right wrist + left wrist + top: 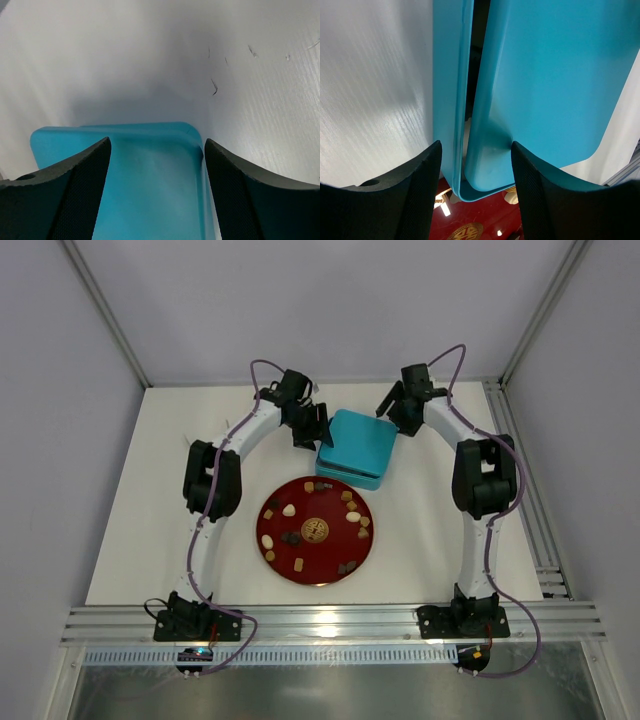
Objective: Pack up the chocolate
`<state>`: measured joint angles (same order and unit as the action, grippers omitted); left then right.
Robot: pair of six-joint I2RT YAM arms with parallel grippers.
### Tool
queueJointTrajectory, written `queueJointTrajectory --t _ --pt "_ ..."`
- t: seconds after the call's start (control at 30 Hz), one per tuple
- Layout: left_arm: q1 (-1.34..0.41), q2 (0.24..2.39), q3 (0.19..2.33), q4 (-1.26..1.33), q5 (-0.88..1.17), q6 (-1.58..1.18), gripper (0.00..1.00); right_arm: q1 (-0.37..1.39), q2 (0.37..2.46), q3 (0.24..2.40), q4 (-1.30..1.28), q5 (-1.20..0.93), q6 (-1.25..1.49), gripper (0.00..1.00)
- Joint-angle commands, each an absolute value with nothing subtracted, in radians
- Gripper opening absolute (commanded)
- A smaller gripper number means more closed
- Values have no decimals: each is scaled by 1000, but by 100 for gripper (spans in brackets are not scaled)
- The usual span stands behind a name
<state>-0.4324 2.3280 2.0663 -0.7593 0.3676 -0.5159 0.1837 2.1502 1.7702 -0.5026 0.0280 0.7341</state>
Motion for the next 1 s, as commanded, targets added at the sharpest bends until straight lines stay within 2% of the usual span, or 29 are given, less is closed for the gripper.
queueJointTrajectory --t 0.0,0.97 --pt "-437 2299 2091 -752 390 -512 57 187 2160 1807 -526 83 756 77" --pt "-439 2244 1963 -597 472 -592 61 232 2192 1873 -572 66 707 75"
